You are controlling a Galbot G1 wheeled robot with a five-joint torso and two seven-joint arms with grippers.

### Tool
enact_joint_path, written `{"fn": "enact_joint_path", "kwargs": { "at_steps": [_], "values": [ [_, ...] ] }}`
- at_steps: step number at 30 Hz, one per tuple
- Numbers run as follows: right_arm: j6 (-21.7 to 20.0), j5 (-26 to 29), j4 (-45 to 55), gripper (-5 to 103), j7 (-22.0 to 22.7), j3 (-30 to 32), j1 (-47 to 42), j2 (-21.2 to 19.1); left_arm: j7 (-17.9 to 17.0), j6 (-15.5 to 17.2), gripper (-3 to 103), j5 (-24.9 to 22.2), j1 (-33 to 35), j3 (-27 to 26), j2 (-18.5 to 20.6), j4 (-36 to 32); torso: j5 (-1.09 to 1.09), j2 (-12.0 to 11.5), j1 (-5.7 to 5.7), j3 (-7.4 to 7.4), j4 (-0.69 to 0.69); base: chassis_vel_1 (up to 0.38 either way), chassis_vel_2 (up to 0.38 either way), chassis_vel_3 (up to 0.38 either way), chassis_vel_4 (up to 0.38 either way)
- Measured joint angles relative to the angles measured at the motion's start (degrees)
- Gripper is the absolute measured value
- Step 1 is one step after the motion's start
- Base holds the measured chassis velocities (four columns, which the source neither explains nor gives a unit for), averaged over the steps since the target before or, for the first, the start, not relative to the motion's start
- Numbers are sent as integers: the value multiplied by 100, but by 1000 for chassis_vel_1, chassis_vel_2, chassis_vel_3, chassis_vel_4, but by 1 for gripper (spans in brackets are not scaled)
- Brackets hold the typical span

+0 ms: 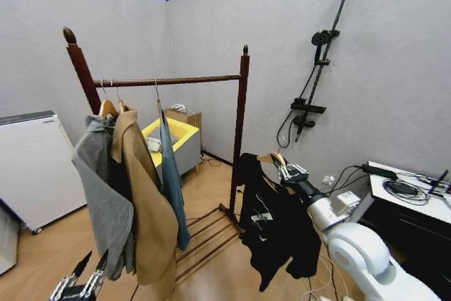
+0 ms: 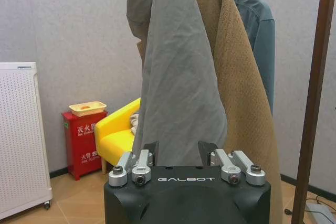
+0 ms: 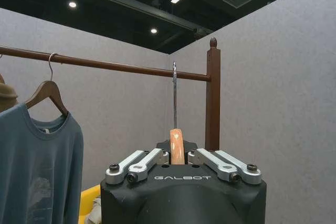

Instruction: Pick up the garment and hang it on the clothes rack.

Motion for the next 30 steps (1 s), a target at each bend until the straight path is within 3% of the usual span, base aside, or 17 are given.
{"fn": "enact_joint_path", "kwargs": {
  "at_steps": [13, 19, 26, 30],
  "values": [
    [105, -246, -305, 10, -63, -601, 480, 116, -1, 0, 46, 0, -1, 0, 1, 0, -3, -2, 12, 6, -1, -167, 153, 161, -162],
    [-359, 82, -664, 10, 1, -1224, 1798, 133, -2, 0, 46, 0, -1, 0, 1, 0, 0, 4, 1, 3, 0, -13, 29, 7, -4],
    [-636, 437, -1543, 10, 141, -2362, 3607, 294, 0, 0, 46, 0, 0, 0, 0, 0, -1, 5, 1, 4, 1, 29, -40, -43, 48],
    [-696, 616, -1810, 10, 189, -2703, 4121, 344, -1, 0, 46, 0, 0, 0, 1, 0, 0, 4, 5, 5, -1, 0, 0, 0, 0]
  ]
}}
